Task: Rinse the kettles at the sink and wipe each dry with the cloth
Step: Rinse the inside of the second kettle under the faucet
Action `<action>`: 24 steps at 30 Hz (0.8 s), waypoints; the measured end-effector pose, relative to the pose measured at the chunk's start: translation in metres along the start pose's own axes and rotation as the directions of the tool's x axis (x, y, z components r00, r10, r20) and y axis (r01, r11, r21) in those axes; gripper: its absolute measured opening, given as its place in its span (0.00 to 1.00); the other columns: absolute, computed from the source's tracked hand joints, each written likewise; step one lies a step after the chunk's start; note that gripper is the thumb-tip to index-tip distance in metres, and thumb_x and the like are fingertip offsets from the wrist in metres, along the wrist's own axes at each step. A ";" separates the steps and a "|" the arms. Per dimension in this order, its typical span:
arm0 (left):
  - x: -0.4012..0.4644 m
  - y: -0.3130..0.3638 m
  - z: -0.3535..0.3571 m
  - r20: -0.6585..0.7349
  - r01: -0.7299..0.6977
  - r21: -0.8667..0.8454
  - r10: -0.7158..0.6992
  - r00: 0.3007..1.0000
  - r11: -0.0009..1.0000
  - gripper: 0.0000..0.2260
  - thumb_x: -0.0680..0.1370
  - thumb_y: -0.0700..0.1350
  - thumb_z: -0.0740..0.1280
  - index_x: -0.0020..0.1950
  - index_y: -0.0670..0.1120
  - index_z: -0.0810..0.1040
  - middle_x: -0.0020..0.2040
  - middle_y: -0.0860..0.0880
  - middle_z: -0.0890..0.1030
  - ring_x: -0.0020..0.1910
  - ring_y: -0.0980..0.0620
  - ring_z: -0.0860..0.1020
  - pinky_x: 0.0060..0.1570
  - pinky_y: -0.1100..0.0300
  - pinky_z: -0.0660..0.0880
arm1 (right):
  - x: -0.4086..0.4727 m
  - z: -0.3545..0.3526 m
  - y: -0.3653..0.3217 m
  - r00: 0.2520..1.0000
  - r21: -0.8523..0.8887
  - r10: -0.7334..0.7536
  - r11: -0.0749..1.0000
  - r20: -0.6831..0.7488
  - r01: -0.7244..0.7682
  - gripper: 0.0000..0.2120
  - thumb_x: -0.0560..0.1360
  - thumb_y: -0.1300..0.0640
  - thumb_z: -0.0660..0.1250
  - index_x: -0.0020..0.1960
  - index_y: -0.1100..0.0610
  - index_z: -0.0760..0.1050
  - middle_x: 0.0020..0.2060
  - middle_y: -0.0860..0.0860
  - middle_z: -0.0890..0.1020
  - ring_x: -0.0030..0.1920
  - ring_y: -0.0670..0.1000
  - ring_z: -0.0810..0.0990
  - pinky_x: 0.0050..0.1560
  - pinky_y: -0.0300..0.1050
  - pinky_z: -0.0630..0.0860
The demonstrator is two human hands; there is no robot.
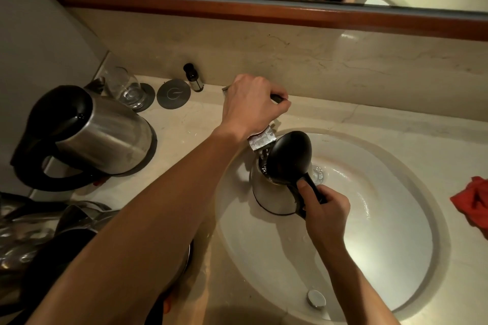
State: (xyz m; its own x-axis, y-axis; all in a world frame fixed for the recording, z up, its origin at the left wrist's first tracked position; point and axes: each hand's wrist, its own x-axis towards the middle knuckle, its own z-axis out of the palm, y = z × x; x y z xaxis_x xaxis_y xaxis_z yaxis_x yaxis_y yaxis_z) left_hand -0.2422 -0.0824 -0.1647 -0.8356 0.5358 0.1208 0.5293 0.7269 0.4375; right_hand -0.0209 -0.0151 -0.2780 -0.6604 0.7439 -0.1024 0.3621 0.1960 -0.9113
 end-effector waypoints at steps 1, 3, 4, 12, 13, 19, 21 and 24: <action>0.000 0.000 0.000 0.000 0.005 -0.001 -0.005 1.000 1.000 0.10 0.73 0.56 0.66 0.47 0.58 0.86 0.40 0.54 0.86 0.46 0.48 0.80 0.44 0.56 0.74 | 0.000 0.000 0.001 1.000 0.000 0.000 1.000 0.001 0.000 0.35 0.69 0.35 0.69 0.32 0.70 0.75 0.27 0.68 0.71 0.30 0.68 0.70 0.33 0.61 0.73; 0.000 -0.001 0.000 0.000 0.014 -0.011 -0.014 1.000 1.000 0.10 0.73 0.57 0.66 0.47 0.58 0.86 0.39 0.54 0.85 0.46 0.48 0.80 0.45 0.55 0.75 | 0.000 0.000 0.001 1.000 0.008 0.005 1.000 0.001 -0.005 0.35 0.69 0.35 0.69 0.32 0.70 0.75 0.27 0.68 0.71 0.30 0.68 0.70 0.32 0.61 0.73; 0.000 -0.001 0.001 0.000 0.018 -0.017 -0.018 1.000 1.000 0.10 0.73 0.56 0.67 0.46 0.57 0.86 0.39 0.54 0.85 0.46 0.48 0.80 0.45 0.55 0.75 | 0.000 0.000 0.001 1.000 0.011 0.006 1.000 -0.002 -0.006 0.34 0.69 0.35 0.69 0.32 0.70 0.74 0.27 0.68 0.71 0.30 0.68 0.70 0.32 0.62 0.73; 0.000 0.000 0.000 -0.002 0.024 -0.015 -0.024 1.000 1.000 0.09 0.73 0.56 0.67 0.47 0.58 0.86 0.39 0.55 0.85 0.46 0.48 0.80 0.45 0.57 0.71 | 0.000 0.001 0.002 0.999 0.014 0.032 0.999 -0.005 -0.031 0.32 0.69 0.36 0.70 0.32 0.68 0.76 0.27 0.68 0.72 0.30 0.69 0.72 0.31 0.64 0.76; 0.000 -0.001 0.000 0.000 0.025 -0.011 -0.025 1.000 1.000 0.09 0.73 0.57 0.67 0.47 0.58 0.86 0.39 0.55 0.85 0.46 0.48 0.80 0.46 0.56 0.73 | 0.000 0.001 0.002 0.999 0.017 0.033 0.999 -0.006 -0.033 0.32 0.69 0.36 0.70 0.32 0.68 0.76 0.27 0.67 0.72 0.30 0.69 0.72 0.31 0.64 0.76; 0.000 -0.001 0.001 0.004 0.017 -0.013 -0.017 1.000 1.000 0.10 0.74 0.57 0.67 0.49 0.59 0.86 0.40 0.56 0.86 0.47 0.49 0.80 0.45 0.57 0.71 | -0.001 0.000 -0.001 0.999 0.029 0.032 0.999 -0.006 -0.032 0.34 0.68 0.35 0.69 0.32 0.69 0.76 0.27 0.68 0.72 0.29 0.67 0.71 0.32 0.61 0.74; 0.001 -0.002 0.002 0.005 0.022 -0.014 -0.022 1.000 1.000 0.10 0.73 0.57 0.67 0.48 0.59 0.86 0.40 0.56 0.85 0.48 0.49 0.80 0.44 0.57 0.71 | -0.001 0.000 -0.001 1.000 0.025 0.025 0.999 -0.008 -0.025 0.34 0.68 0.35 0.69 0.32 0.69 0.76 0.27 0.68 0.72 0.30 0.68 0.71 0.33 0.61 0.74; 0.000 -0.002 0.001 0.008 0.025 -0.016 -0.025 1.000 1.000 0.10 0.73 0.57 0.66 0.48 0.59 0.86 0.39 0.56 0.85 0.47 0.48 0.80 0.45 0.56 0.74 | -0.001 0.000 0.001 1.000 0.019 0.028 0.999 -0.007 -0.028 0.34 0.68 0.35 0.69 0.33 0.70 0.76 0.27 0.68 0.73 0.30 0.69 0.72 0.32 0.60 0.74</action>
State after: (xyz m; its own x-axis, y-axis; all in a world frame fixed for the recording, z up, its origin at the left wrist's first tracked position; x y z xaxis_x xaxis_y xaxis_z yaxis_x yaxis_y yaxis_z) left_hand -0.2435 -0.0831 -0.1662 -0.8472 0.5212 0.1028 0.5061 0.7332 0.4542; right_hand -0.0203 -0.0154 -0.2789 -0.6452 0.7536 -0.1254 0.3683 0.1630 -0.9153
